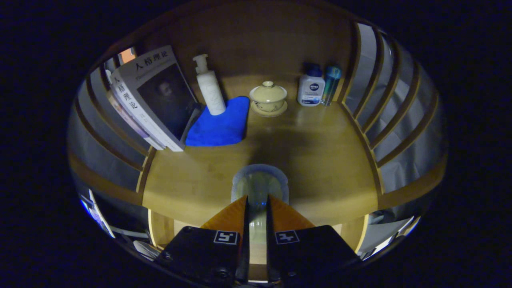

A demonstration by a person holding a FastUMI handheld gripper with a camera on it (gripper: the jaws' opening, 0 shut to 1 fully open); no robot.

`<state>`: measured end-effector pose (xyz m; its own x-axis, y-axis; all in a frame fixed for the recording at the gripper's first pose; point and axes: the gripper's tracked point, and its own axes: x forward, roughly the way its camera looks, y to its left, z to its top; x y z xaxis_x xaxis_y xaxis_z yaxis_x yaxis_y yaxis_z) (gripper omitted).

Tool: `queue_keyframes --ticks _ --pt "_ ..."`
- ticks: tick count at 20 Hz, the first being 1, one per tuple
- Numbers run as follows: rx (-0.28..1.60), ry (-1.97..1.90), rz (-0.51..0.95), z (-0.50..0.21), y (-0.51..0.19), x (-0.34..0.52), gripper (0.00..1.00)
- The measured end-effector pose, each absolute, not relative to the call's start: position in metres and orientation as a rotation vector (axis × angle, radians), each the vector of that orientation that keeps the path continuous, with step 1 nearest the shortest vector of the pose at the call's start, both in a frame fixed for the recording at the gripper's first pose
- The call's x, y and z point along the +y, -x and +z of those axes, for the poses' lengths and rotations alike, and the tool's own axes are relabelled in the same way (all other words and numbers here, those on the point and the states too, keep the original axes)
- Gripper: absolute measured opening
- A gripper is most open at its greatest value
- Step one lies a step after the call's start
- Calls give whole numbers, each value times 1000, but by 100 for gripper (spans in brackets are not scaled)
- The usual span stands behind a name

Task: Pull open the drawer, take out the items inside it, and place them on the countertop above the cabinet.

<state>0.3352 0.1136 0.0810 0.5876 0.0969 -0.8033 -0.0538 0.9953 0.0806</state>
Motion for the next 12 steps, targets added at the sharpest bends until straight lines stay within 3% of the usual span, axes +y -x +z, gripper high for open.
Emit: queue_keyframes --ticks 7,12 --pt "927 -39 87 68 -350 115 20" --pt "858 3 68 71 -352 114 41"
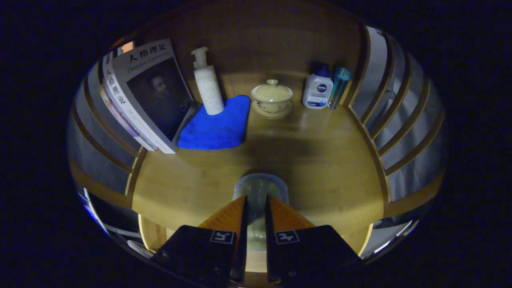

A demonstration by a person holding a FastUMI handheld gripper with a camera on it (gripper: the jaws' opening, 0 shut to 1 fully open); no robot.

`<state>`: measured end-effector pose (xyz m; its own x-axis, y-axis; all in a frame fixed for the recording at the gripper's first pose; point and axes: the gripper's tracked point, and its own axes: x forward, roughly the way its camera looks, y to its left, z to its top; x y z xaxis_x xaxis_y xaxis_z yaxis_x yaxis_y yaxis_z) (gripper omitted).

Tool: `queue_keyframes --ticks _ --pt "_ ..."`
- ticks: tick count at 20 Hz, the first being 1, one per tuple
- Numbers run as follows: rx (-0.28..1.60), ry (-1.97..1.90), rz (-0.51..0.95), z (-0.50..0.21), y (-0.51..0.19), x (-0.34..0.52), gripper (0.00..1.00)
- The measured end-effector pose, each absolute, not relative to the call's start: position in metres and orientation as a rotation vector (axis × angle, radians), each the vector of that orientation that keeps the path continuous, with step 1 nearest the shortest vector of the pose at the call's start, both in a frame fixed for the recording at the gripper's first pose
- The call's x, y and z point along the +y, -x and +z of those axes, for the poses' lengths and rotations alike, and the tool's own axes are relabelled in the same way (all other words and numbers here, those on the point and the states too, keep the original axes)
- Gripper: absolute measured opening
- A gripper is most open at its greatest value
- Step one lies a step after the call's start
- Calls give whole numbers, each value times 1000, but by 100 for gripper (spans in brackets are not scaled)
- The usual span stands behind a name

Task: Pull open the drawer, take out the items inside it, and place them on the countertop above the cabinet.

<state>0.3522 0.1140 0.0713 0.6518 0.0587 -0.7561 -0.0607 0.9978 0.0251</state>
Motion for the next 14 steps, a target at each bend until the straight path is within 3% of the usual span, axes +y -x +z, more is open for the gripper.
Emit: queue_keyframes --ticks 6,14 --pt "735 -15 52 93 -345 110 66" --pt "529 -19 103 128 -296 122 66"
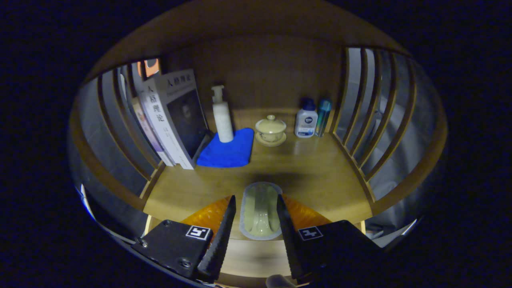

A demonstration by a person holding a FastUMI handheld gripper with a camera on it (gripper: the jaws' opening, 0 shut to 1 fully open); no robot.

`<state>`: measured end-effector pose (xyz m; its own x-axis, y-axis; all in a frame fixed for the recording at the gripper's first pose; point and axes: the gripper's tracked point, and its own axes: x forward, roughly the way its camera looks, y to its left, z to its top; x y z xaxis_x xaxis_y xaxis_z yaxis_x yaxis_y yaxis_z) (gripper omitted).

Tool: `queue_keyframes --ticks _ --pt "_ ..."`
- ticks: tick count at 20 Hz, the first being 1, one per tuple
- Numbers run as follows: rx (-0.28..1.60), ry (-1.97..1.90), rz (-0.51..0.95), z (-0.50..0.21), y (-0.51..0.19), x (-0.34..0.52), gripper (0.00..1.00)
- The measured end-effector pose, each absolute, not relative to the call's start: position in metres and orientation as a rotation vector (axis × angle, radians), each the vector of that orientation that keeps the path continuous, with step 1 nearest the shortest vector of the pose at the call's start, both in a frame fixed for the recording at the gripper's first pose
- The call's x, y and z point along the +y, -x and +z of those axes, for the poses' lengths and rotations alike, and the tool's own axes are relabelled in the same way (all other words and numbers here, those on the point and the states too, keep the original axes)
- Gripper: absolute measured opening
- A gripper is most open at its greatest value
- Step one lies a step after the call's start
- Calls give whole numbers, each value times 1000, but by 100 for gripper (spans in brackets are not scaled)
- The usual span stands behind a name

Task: Pull open the drawer, take out the items inside it, and place them on the countertop above the cabinet.

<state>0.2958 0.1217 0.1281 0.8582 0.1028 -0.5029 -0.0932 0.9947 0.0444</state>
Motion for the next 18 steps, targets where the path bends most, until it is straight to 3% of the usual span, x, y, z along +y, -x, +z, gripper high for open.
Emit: queue_keyframes --ticks 6,10,18 --pt "278 48 94 150 -231 116 66" --pt "149 -18 102 150 -171 113 100" --pt "1 -25 101 103 -85 95 100"
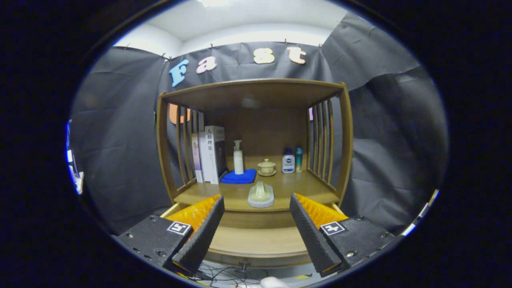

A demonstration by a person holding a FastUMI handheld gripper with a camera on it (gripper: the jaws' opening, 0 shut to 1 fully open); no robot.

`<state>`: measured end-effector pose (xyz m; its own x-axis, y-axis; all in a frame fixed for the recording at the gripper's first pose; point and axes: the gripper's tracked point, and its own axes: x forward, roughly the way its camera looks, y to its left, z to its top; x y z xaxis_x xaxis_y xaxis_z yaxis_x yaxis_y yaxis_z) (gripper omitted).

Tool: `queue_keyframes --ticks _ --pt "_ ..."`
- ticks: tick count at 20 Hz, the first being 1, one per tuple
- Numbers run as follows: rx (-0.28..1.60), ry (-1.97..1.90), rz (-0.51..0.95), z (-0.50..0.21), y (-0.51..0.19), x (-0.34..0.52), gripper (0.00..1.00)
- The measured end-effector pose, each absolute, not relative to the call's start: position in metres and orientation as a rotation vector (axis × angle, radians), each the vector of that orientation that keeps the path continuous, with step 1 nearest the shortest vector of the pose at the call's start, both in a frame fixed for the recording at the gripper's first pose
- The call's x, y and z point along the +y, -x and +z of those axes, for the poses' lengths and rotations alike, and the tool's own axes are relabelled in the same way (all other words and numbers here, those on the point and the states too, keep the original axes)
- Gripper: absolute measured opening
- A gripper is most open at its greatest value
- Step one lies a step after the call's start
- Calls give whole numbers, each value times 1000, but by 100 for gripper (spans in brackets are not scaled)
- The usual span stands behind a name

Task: Pull open the drawer, take out the items inside it, and place them on the countertop above the cabinet.

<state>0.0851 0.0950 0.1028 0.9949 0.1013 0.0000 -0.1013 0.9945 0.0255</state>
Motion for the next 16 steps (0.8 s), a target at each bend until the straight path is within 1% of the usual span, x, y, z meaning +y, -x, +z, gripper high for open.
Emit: queue_keyframes --ticks 6,10,16 --pt "-13 -23 74 23 -59 84 100" --pt "55 -49 93 -31 -58 95 100" --pt "103 -30 94 -71 -69 109 100"
